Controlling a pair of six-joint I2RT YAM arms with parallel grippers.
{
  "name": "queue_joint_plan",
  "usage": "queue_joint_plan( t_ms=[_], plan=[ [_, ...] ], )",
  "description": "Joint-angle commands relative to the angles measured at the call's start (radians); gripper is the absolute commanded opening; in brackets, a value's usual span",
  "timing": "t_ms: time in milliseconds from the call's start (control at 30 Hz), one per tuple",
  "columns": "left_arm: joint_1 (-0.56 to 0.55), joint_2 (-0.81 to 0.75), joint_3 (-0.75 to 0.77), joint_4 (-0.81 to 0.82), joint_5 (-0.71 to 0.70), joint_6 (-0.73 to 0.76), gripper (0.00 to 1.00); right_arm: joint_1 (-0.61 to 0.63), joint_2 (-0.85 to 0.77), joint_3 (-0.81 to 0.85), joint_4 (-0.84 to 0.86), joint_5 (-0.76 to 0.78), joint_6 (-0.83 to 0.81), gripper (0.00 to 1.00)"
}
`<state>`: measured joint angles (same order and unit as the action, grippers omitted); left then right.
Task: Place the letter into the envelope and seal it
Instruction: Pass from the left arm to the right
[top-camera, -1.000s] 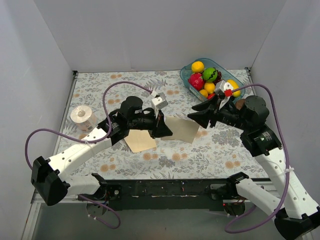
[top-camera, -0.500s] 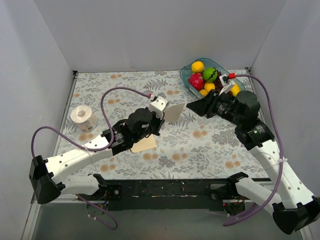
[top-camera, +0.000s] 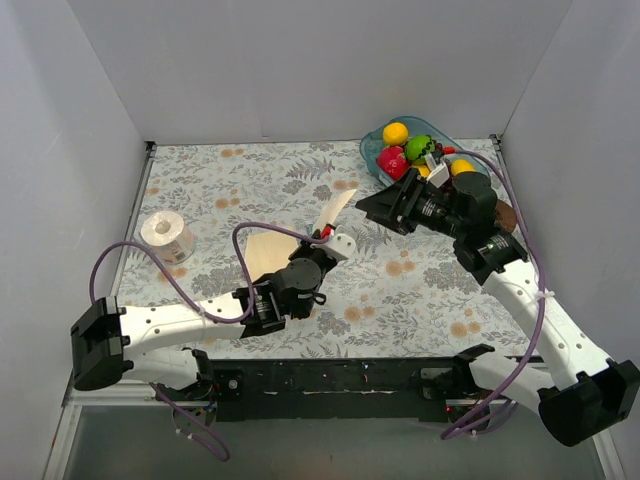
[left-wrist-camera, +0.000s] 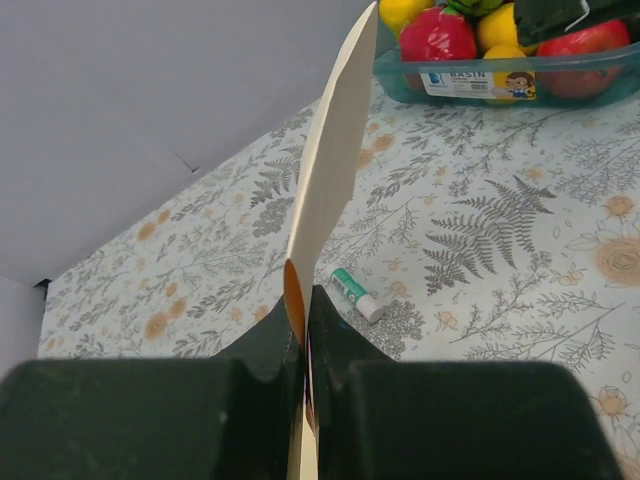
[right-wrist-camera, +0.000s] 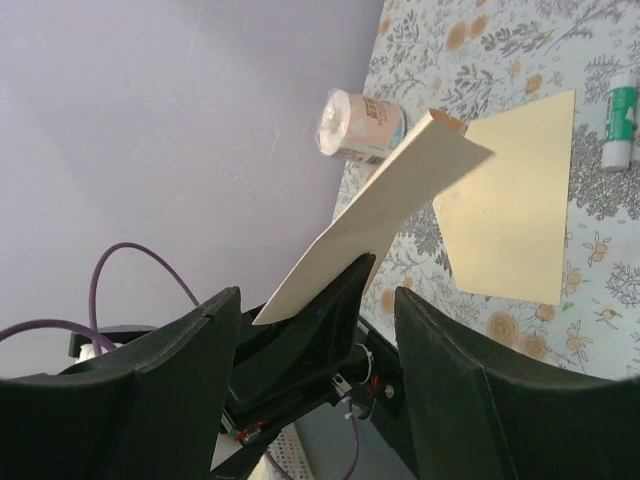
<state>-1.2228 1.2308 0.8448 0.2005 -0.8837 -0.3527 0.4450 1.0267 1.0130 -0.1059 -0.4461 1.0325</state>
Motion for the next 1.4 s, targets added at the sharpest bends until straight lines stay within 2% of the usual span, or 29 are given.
queue_joint_plan(
  t_ms=[0,67,367,700,867,1000,1167,1200,1233,1267,1367],
  plan=[
    [-0.032,0.041,-0.074,0.321,-0.158,0.279,0.0,-0.002,0.047,0.032,0.011,-0.089,0.064,0.71],
    [-0.046,0.052,-0.085,0.414,-0.169,0.348,0.0,-0.002,0.05,0.03,-0.003,-0.086,0.057,0.72],
    [-0.072,0.101,-0.073,0.484,-0.14,0.448,0.0,-0.002,0.052,0.027,-0.012,-0.088,0.046,0.78],
    [-0.107,0.154,-0.064,0.52,-0.136,0.506,0.0,-0.002,0.091,-0.01,0.025,-0.095,0.041,0.74],
    [-0.118,0.17,-0.064,0.554,-0.141,0.546,0.0,-0.002,0.107,-0.019,0.023,-0.091,0.026,0.57],
    [-0.124,0.183,-0.055,0.563,-0.138,0.555,0.0,-0.002,0.118,-0.027,0.035,-0.089,0.018,0.49],
    [-0.135,0.206,-0.064,0.602,-0.149,0.595,0.02,-0.002,0.122,-0.024,0.032,-0.082,0.0,0.1],
    [-0.136,0.21,-0.067,0.631,-0.152,0.615,0.04,-0.002,0.122,-0.021,0.023,-0.077,-0.017,0.03],
    [-0.139,0.211,-0.072,0.643,-0.155,0.621,0.08,-0.002,0.122,-0.016,0.005,-0.071,-0.026,0.01],
    [-0.141,0.21,-0.075,0.654,-0.159,0.627,0.31,-0.002,0.124,-0.01,-0.006,-0.059,-0.038,0.01],
    [-0.144,0.188,-0.064,0.697,-0.172,0.627,0.76,-0.008,0.104,-0.001,-0.049,-0.001,-0.092,0.01]
  ],
)
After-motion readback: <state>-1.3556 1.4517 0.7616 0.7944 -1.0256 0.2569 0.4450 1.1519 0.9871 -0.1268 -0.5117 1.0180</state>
